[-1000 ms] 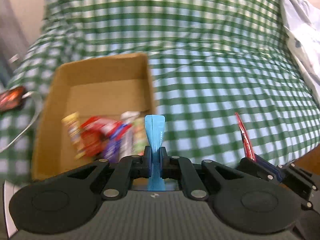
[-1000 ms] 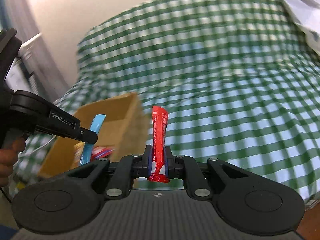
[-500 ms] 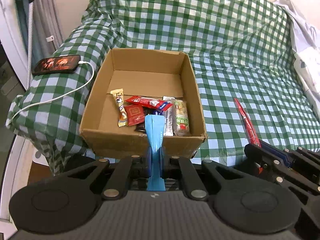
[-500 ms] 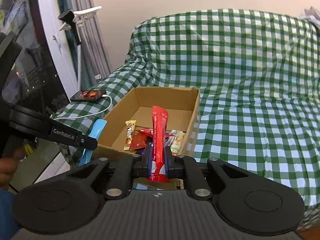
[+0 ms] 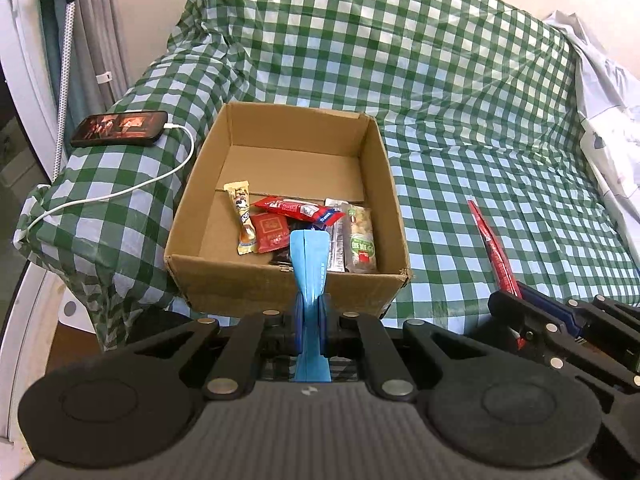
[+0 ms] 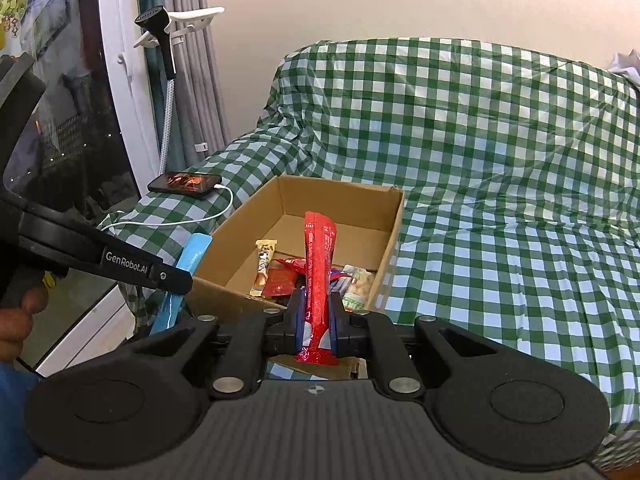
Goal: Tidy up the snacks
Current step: 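Carry the blue stick and red stick over the box with both tools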
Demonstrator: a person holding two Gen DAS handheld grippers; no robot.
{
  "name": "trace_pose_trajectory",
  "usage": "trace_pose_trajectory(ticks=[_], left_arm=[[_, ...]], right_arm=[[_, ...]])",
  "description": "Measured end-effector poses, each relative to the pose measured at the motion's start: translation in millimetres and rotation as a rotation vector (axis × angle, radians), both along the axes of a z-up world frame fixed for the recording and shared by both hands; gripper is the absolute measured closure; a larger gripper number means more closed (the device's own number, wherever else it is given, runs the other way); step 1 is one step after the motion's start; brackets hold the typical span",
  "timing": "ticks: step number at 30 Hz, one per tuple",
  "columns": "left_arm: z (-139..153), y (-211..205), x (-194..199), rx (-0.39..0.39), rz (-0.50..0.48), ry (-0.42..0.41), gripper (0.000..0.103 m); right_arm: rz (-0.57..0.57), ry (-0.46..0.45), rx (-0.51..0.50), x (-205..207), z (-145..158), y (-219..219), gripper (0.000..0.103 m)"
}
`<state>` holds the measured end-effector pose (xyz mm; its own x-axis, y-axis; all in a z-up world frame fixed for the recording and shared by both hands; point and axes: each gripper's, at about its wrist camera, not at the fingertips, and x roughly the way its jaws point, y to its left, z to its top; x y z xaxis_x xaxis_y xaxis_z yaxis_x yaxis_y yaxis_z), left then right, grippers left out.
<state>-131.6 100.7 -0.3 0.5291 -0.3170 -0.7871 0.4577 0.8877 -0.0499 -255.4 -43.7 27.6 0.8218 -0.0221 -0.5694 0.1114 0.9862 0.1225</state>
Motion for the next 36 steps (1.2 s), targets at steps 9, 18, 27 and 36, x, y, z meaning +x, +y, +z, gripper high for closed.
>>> trace_pose_trajectory(ticks=[9, 18, 27, 36], left_arm=[[-7, -3, 14, 0.012, 0.003, 0.026, 0.095], [-18, 1, 55, 0.023, 0.051, 0.061, 0.095], [-19, -3, 104, 0.021, 0.085, 0.074, 0.095], [-34, -24, 153, 0.034, 0.088, 0.106, 0.095]], right_arm=[[0.002, 0.037, 0.012, 9, -8, -6, 0.091], [0.018, 0.088, -0.008, 34, -17, -8, 0.091], [0.012, 0.119, 0.026, 82, -21, -13, 0.091], [0.026, 0.15, 0.054, 135, -35, -24, 0.09]])
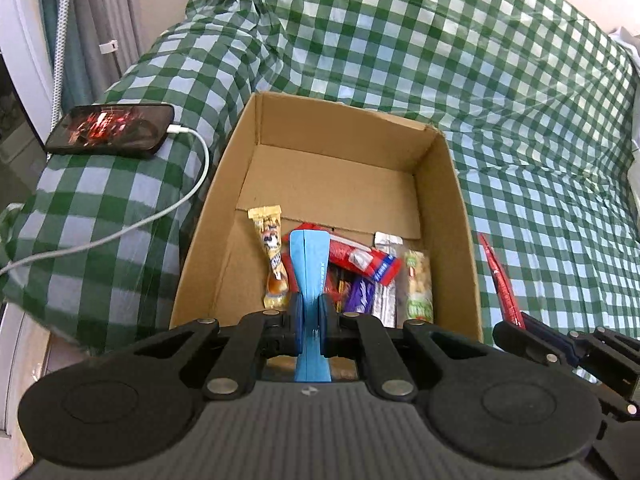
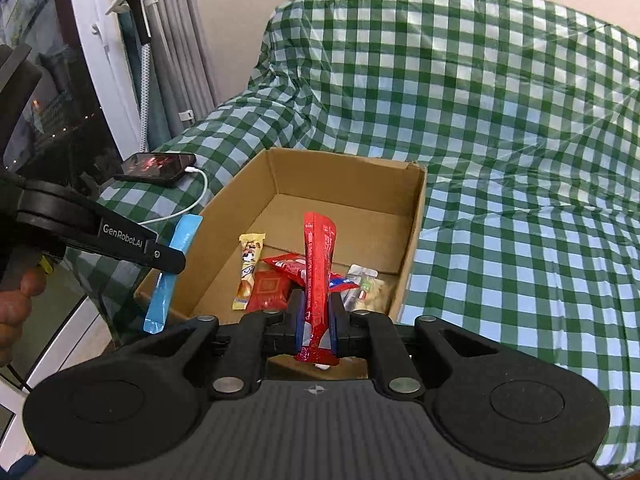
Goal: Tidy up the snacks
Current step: 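Carry the blue stick and red stick over the box with both tools, then open both tools to drop the blue and red sticks into the box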
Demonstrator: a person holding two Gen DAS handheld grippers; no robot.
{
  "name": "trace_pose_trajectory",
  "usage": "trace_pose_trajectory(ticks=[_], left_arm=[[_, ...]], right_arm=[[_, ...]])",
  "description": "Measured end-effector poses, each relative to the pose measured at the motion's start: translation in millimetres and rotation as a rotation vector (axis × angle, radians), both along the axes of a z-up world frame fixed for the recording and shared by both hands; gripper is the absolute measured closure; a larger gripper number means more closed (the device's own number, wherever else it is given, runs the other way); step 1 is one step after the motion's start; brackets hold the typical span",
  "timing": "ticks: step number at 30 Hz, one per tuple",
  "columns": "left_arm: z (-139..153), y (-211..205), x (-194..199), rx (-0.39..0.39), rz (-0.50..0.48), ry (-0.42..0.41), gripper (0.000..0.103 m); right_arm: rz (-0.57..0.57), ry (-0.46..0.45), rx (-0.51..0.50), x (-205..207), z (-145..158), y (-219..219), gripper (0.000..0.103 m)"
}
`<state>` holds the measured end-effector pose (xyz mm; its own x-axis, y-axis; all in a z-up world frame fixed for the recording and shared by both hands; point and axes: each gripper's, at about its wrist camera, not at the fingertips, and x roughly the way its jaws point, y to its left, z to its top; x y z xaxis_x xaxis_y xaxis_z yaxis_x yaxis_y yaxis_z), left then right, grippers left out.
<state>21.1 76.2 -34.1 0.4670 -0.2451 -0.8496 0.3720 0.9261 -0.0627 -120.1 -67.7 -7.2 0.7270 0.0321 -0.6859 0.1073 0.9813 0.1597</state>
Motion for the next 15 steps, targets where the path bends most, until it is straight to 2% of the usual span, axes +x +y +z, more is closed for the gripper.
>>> trace_pose_trajectory(ticks=[15], left_arm=[[-43, -43, 92, 0.074, -0.009, 0.008, 0.095]], right_arm=[[-0.012, 0.058, 0.049, 88, -44, -21, 0.09]])
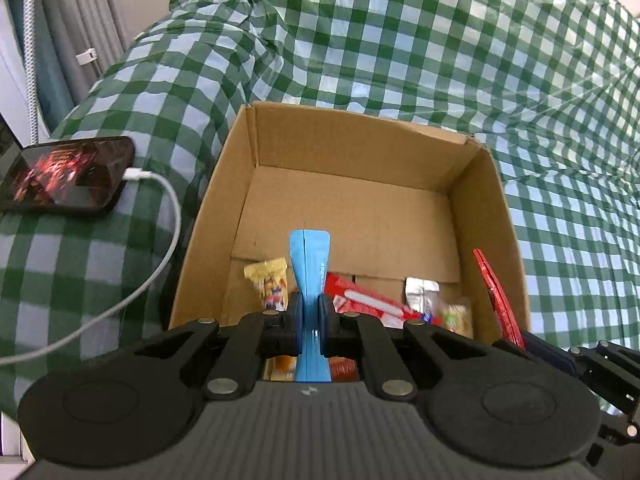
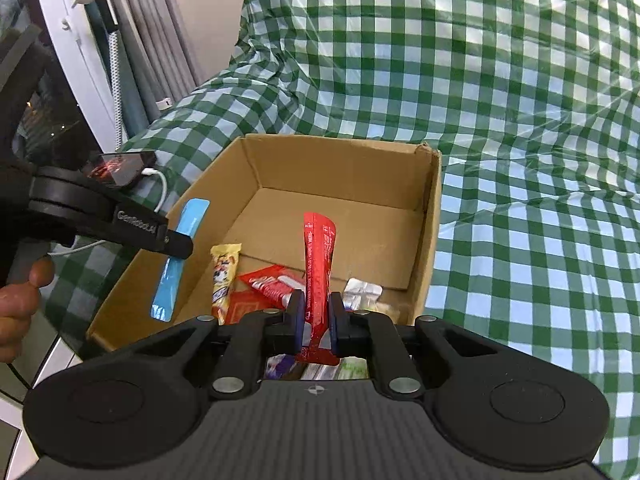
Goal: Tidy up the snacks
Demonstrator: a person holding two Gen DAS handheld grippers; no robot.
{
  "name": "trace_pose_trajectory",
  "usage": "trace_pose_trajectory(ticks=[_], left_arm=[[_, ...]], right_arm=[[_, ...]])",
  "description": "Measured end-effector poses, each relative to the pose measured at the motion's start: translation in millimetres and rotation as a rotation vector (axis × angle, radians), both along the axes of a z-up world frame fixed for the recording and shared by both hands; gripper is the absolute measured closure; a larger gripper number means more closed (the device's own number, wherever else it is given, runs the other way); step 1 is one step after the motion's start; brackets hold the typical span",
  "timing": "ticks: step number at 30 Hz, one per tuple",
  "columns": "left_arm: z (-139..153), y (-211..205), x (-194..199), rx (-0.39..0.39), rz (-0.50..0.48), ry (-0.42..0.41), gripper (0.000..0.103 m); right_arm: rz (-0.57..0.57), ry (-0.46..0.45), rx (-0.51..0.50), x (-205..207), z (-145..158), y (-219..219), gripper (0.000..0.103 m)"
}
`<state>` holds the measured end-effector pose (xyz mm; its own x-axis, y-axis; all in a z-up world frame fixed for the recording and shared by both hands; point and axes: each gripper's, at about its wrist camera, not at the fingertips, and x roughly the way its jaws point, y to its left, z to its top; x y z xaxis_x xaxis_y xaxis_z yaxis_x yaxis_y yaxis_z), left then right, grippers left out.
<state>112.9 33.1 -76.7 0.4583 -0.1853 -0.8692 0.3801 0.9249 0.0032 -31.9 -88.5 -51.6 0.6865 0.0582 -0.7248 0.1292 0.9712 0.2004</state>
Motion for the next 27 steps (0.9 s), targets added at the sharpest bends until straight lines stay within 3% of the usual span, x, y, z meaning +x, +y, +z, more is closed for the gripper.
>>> trace_pose_trajectory(ticks=[6, 8, 9, 10, 11, 12, 14, 18, 22, 27], left_arm=[[-20, -12, 21, 0.025, -0.002, 0.015, 0.094], [-24, -13, 25, 0.028, -0.006, 0.025, 0.085], [-25, -13, 26, 0.031, -0.009, 0.026, 0.075], [-26, -12, 27, 0.037, -0.01, 0.027, 0.037], [-26, -11, 27, 0.047, -0.002, 0.024, 0.001], [-23, -8, 24, 0.056, 0.014, 0.005, 0.002], [-17, -1, 16, 0.058, 0.024, -0.035, 0.0], [-18, 13, -8, 0.091, 0.012, 0.01, 0.0], [-13, 28, -44, 0.105, 0.005, 0.02, 0.0], [9, 45, -89, 0.08, 0.003, -0.009, 0.0]], right_arm=[[-0.015, 0.025, 0.02, 26, -19, -2, 0.09], [-0.02, 0.033, 0.029, 32, -25, -3, 0.089], [-0.024, 0.033, 0.037, 33, -27, -4, 0.087], [-0.035, 0.031, 0.043, 35, -28, -6, 0.087], [-0.047, 0.032, 0.055, 36, -29, -9, 0.072], [-0.062, 0.032, 0.068, 37, -28, -12, 0.048], [-0.099, 0.015, 0.081, 30, -22, -17, 0.024], [-0.133, 0.019, 0.1, 2, -17, -16, 0.013], [-0.14, 0.066, 0.129, -37, -15, -7, 0.012], [-0.13, 0.048, 0.09, -76, 5, 7, 0.01]])
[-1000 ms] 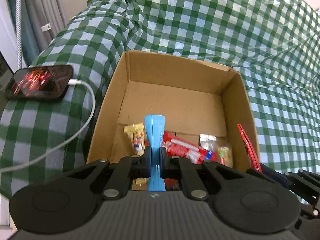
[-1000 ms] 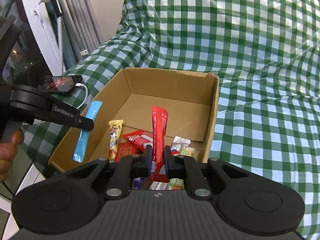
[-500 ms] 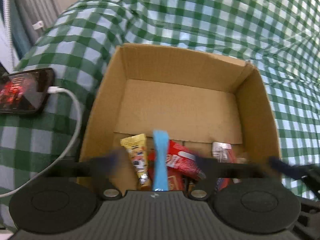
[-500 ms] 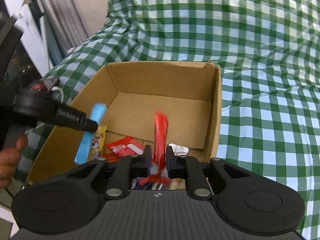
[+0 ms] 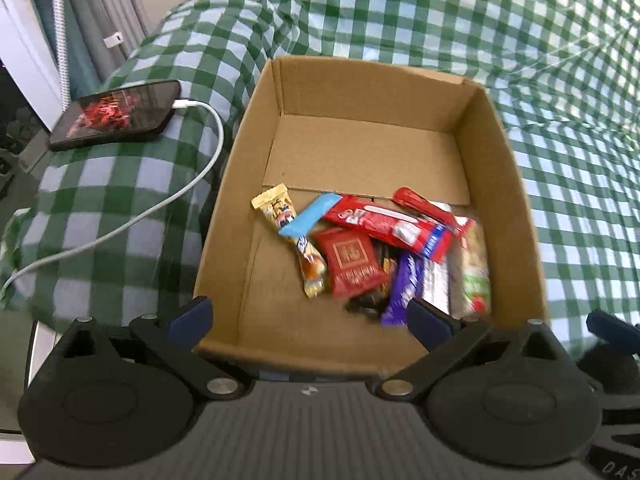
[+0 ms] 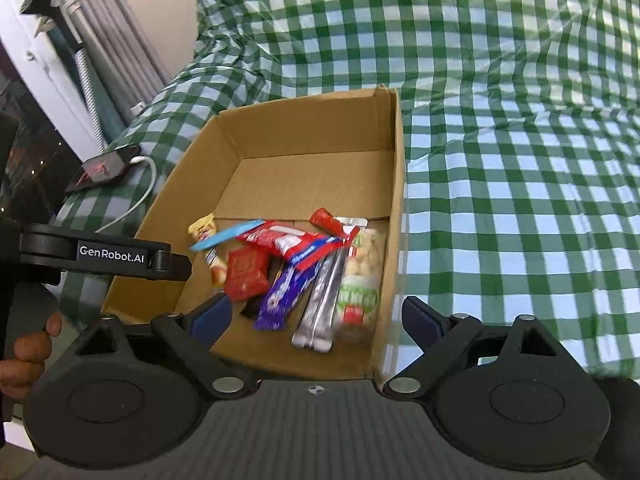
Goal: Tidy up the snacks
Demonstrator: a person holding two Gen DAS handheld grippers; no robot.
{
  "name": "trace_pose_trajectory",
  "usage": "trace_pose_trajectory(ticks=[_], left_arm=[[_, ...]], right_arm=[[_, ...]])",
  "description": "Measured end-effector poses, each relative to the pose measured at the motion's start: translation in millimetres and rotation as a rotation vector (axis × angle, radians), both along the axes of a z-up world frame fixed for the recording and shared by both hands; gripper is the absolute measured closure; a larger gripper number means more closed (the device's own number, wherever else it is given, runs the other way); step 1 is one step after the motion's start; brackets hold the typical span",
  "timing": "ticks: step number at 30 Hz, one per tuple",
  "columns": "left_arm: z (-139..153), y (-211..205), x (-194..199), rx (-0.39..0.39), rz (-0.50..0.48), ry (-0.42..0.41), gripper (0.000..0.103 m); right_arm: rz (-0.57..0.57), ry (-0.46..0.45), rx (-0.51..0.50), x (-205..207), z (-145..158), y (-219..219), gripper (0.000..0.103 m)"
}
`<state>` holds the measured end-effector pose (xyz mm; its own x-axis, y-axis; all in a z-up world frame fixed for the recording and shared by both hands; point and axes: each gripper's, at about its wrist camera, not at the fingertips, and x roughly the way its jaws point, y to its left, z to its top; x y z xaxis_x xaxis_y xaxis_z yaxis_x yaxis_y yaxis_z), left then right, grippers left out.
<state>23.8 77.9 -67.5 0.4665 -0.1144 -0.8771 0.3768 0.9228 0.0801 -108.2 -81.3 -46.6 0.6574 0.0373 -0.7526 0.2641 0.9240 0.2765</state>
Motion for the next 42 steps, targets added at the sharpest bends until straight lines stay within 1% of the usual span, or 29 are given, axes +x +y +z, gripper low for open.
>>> trace_pose_trajectory(ticks=[4, 8, 13, 20, 23, 25, 27, 30, 39, 42], left_arm=[[20, 10, -33, -0.018, -0.006, -0.053, 0.0], [35, 17, -65, -0.031, -0.009, -0.097, 0.0], [47, 25, -101, -0.018, -0.015, -0.16, 0.0], [49, 36, -135, -0.05, 0.002, -0.164, 0.0], [51, 38, -144, -0.047, 0.007, -0.165, 0.0], [52, 39, -149, -0.027, 0.01, -0.169, 0.0], [53, 39, -154, -0.004, 0.016, -0.193, 0.0], [54, 41, -157, 0.014, 0.027, -0.209, 0.0], [55, 46, -164, 0.009, 0.022, -0.222, 0.0], [56, 47, -165, 0.019, 0.023, -0.24, 0.0]], right_arm=[[0.001, -0.054, -0.051, -25, 21, 13, 0.008], [0.023, -0.097, -0.099, -48, 36, 28, 0.007], [0.048, -0.148, -0.174, -74, 51, 44, 0.005], [0.078, -0.205, -0.261, -108, 60, 55, 0.003], [0.075, -0.225, -0.283, -120, 62, 58, 0.001], [0.071, -0.233, -0.286, -125, 63, 59, 0.001], [0.068, -0.24, -0.29, -129, 64, 60, 0.001], [0.069, -0.251, -0.299, -134, 64, 62, 0.001], [0.068, -0.253, -0.3, -139, 65, 64, 0.001], [0.069, -0.254, -0.3, -141, 64, 64, 0.001]])
